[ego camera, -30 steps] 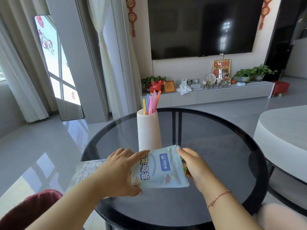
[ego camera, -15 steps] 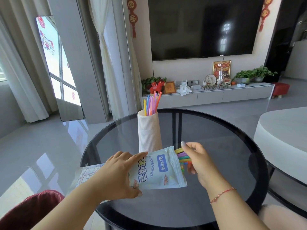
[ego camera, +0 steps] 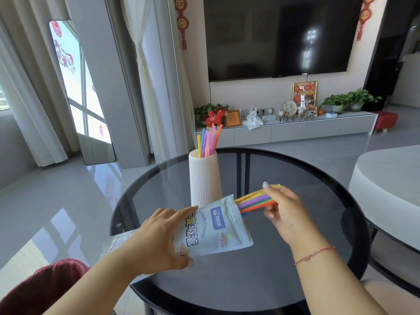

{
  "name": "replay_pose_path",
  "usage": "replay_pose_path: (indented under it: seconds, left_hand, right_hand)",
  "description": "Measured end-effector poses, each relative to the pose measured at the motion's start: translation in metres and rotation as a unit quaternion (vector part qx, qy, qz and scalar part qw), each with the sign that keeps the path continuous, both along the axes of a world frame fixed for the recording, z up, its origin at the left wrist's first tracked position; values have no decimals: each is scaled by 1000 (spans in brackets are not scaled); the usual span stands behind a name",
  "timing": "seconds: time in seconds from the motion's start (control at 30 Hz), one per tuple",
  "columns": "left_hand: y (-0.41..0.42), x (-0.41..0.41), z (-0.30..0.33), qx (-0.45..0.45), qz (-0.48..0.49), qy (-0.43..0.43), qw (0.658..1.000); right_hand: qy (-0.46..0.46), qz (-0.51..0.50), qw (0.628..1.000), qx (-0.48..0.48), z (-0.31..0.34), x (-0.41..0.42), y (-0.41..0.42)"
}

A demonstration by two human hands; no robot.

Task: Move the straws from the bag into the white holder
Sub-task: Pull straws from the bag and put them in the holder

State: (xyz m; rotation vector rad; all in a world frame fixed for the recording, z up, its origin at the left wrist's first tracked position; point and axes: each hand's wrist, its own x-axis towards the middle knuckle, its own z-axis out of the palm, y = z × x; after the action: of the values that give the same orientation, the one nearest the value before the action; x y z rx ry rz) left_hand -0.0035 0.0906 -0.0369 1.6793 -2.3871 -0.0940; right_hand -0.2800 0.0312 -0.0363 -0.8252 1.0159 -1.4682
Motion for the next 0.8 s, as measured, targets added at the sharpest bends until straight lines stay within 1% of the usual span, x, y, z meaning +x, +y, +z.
replay_pose_path:
  seconds: [0.07, 0.1, 0.17, 0.23, 0.33, 0.53, 0.6, 0.7, 0.73, 0.8]
  left_hand:
    - [-1, -2, 0, 1, -2, 16, 1000]
    - [-1, -3, 0, 0, -3, 24, 1000]
    - [-1, -6, -1, 0, -8, 34, 999]
    - [-1, -9, -2, 5, -12, 31, 999]
    - [0, -10, -3, 9, -14, 19, 1000]
    - [2, -3, -3, 9, -6, 28, 1000]
    - [1, -5, -3, 10, -5, 28, 1000]
    - [-1, -9, -3, 13, -9, 25, 1000]
    - [-1, -10, -3, 15, -10, 22, 1000]
    - [-2, -10, -3, 18, -9, 14, 1000]
  right_hand:
    - [-82, 27, 996, 16, -1, 9, 5]
    - [-94, 48, 994, 31, -4, 15, 8]
    - [-75, 98, 991, 53, -14, 28, 13]
    - [-67, 122, 988, 66, -19, 37, 15]
    - [-57, 89, 993, 57, -13, 41, 11]
    - [-146, -13, 987, 60, 6, 25, -8]
    - [-133, 9, 988, 81, 5, 32, -8]
    - [-57, 78, 987, 126, -3, 45, -2]
    - [-52, 72, 988, 125, -2, 44, -3]
    - [-98, 27, 990, 103, 5, 35, -11]
